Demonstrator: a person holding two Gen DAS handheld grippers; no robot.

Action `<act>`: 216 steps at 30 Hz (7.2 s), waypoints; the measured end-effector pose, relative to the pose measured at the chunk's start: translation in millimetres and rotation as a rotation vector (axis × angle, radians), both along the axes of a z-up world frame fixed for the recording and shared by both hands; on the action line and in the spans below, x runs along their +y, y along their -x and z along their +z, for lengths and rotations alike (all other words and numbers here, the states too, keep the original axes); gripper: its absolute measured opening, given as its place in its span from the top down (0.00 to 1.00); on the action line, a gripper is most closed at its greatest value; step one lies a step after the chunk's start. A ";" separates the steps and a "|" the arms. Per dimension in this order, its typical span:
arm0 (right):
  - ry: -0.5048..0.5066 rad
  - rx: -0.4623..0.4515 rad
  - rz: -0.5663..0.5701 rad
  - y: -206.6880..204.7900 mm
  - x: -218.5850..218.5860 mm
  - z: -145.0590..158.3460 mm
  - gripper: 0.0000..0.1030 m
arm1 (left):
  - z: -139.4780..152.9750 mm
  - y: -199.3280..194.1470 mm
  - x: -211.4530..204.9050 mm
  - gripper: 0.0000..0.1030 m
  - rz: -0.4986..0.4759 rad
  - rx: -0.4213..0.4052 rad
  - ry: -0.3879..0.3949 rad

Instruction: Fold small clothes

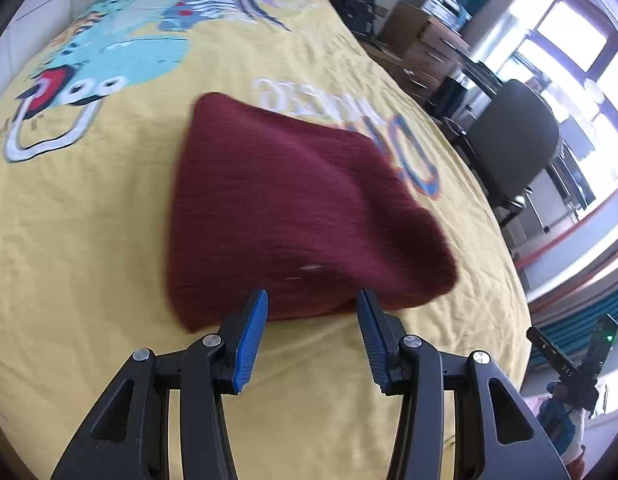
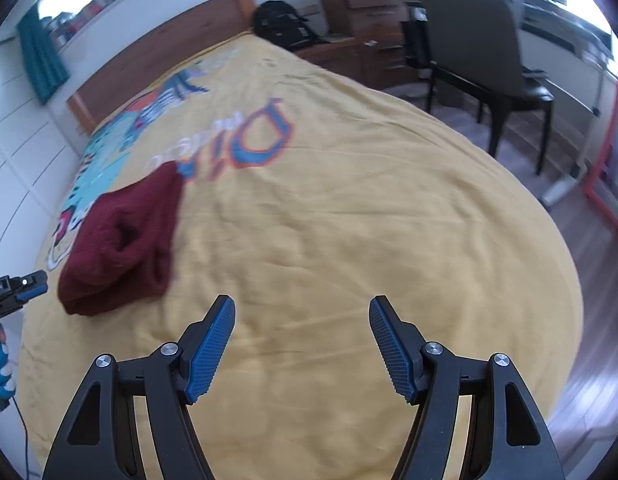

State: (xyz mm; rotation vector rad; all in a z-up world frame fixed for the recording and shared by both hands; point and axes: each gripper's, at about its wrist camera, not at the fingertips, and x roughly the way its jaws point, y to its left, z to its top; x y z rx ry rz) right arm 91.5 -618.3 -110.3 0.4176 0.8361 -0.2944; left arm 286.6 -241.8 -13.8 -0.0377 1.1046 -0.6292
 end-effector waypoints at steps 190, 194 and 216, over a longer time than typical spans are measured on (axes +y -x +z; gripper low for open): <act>0.306 -0.147 0.151 64.3 234.9 57.7 0.00 | 67.8 222.2 244.5 0.01 0.291 -0.501 -0.246; 0.313 -0.161 0.148 68.2 237.3 61.5 0.00 | 71.8 228.6 247.0 0.01 0.304 -0.519 -0.246; 0.309 -0.187 0.117 86.0 240.3 60.3 0.00 | 75.7 247.9 250.6 0.01 0.326 -0.551 -0.206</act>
